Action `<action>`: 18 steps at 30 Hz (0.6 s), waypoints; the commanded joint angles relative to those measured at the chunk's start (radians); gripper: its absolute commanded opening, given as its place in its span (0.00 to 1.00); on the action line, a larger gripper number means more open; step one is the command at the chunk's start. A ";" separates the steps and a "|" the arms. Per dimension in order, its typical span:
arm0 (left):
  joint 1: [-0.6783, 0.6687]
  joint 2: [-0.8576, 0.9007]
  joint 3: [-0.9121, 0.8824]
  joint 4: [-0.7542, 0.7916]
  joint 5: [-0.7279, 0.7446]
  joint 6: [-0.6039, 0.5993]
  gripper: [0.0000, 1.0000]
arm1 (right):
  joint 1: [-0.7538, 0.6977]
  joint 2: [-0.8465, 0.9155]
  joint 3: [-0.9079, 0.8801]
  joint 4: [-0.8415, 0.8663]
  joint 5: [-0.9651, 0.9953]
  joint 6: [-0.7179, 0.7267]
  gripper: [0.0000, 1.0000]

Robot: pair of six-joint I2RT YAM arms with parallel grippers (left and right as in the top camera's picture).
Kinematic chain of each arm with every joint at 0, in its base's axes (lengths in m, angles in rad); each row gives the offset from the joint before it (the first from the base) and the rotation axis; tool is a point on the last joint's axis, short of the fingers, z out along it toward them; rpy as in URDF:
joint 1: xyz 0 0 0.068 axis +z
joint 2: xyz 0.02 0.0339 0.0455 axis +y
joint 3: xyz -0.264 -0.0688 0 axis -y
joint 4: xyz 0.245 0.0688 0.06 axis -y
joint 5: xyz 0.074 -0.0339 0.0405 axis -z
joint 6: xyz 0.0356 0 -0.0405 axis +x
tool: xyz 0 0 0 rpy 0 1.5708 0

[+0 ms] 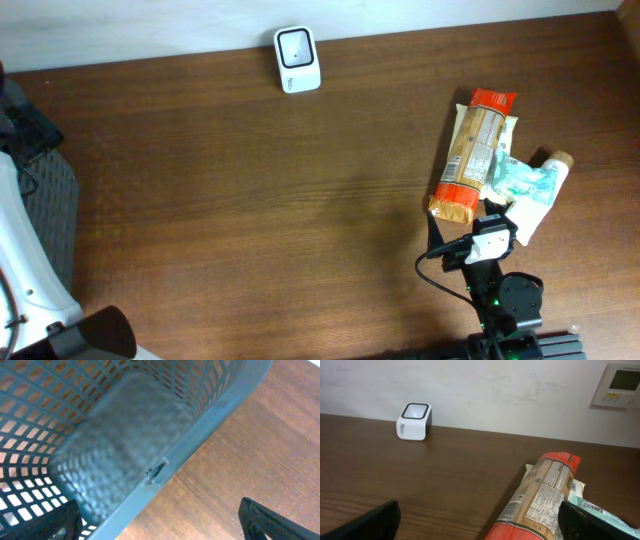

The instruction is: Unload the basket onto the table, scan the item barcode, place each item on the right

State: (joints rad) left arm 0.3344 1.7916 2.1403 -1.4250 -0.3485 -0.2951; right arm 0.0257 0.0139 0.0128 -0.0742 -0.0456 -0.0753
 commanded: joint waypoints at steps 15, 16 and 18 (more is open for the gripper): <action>-0.241 -0.760 -1.231 1.151 0.331 0.207 0.99 | -0.006 0.000 -0.007 -0.001 0.005 0.004 0.99; -0.241 -0.814 -1.344 1.244 0.330 0.207 0.99 | -0.006 0.000 -0.007 -0.001 0.005 0.004 0.99; -0.241 -0.921 -1.562 1.404 0.327 0.207 0.99 | -0.006 0.000 -0.007 -0.001 0.005 0.004 0.99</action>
State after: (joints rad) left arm 0.0952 0.9958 0.7883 -0.1390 -0.0395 -0.1074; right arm 0.0254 0.0166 0.0128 -0.0742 -0.0456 -0.0753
